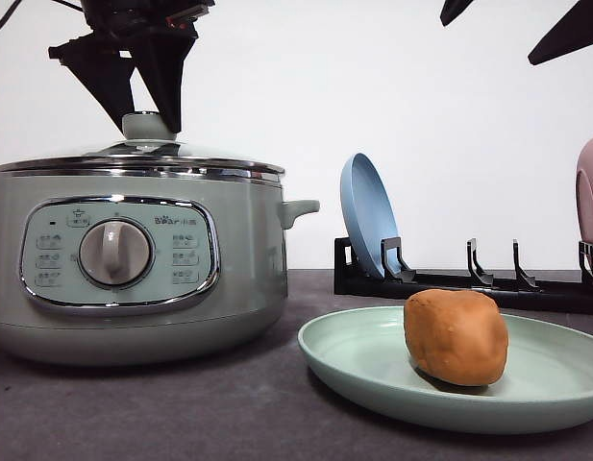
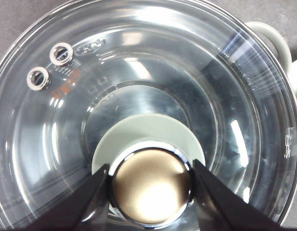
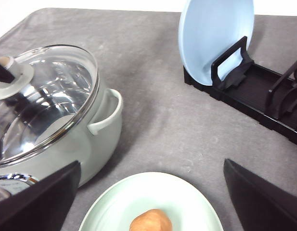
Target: Transfer potato from steamer to green plate
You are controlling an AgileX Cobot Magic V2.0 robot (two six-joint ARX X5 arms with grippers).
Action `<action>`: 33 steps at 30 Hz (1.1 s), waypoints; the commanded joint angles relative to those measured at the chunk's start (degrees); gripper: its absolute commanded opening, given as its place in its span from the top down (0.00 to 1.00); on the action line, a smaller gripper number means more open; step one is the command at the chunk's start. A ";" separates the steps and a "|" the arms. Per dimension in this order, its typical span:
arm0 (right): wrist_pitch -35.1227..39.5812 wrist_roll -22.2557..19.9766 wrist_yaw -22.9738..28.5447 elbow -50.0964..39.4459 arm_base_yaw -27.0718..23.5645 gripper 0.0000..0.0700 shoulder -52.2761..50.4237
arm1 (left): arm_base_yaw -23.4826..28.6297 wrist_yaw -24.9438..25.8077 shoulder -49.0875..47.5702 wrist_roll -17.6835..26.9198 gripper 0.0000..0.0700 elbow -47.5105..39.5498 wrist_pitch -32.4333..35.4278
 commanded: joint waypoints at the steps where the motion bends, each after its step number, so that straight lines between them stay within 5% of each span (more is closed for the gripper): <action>1: 0.42 -0.68 0.21 0.83 0.24 0.14 0.33 | -0.11 -1.33 1.38 0.57 1.00 1.86 0.28; 33: 0.44 -1.70 0.26 0.83 0.24 0.14 0.33 | -1.25 -5.24 1.36 1.40 1.00 1.86 -0.64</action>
